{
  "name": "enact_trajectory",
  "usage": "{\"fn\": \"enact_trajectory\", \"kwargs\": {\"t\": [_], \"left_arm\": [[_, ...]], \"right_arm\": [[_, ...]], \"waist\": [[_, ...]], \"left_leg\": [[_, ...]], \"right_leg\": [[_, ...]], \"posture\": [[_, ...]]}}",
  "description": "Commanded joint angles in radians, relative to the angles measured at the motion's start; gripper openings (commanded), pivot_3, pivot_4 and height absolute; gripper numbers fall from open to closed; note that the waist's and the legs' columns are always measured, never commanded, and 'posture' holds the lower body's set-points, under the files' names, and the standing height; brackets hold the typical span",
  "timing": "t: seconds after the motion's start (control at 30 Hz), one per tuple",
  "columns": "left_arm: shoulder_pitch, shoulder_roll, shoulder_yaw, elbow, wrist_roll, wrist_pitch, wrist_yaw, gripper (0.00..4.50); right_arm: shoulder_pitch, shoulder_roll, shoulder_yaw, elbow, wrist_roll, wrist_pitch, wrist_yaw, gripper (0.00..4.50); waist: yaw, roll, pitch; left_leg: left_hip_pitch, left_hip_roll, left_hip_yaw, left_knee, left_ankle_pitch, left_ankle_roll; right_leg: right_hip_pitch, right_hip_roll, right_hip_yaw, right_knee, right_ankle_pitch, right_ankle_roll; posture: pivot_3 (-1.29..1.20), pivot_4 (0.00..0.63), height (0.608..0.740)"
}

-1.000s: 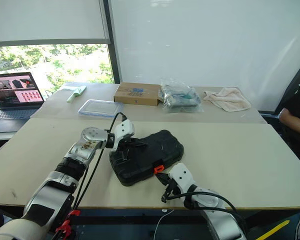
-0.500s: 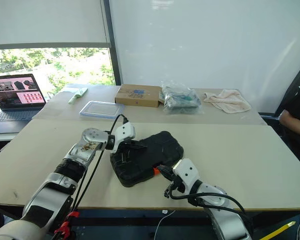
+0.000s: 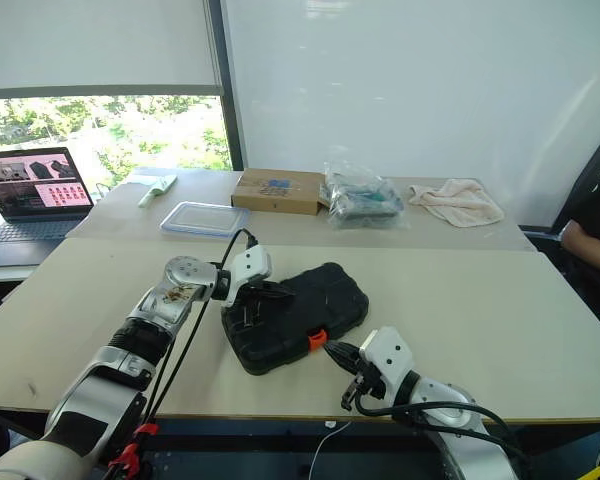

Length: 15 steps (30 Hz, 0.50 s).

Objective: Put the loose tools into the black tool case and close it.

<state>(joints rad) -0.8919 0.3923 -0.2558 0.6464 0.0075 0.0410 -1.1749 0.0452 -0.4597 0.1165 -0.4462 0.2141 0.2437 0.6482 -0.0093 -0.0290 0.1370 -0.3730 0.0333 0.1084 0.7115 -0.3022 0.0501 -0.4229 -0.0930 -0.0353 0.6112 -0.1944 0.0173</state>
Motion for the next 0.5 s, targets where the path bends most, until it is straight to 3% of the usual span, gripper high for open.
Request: {"fn": "enact_trajectory", "kwargs": {"t": [0.03, 0.5], "left_arm": [[0.060, -0.002, -0.072, 0.056, 0.059, 0.052, -0.028, 0.00], [0.064, 0.003, -0.072, 0.050, 0.061, 0.062, -0.028, 0.00]], "right_arm": [[-0.034, 0.016, 0.028, 0.022, -0.032, 0.012, -0.027, 0.09], [-0.136, 0.062, 0.064, 0.138, -0.079, -0.034, -0.032, 0.09]], "waist": [[0.000, 0.000, 0.000], [-0.001, 0.000, -0.001]], "left_leg": [[0.000, 0.000, 0.000, 0.000, 0.000, 0.000], [0.000, 0.000, 0.000, 0.000, 0.000, 0.000]], "right_leg": [[0.000, 0.000, 0.000, 0.000, 0.000, 0.000], [0.000, 0.000, 0.000, 0.000, 0.000, 0.000]], "posture": [[0.00, 0.150, 0.740], [0.00, 0.150, 0.740]]}}
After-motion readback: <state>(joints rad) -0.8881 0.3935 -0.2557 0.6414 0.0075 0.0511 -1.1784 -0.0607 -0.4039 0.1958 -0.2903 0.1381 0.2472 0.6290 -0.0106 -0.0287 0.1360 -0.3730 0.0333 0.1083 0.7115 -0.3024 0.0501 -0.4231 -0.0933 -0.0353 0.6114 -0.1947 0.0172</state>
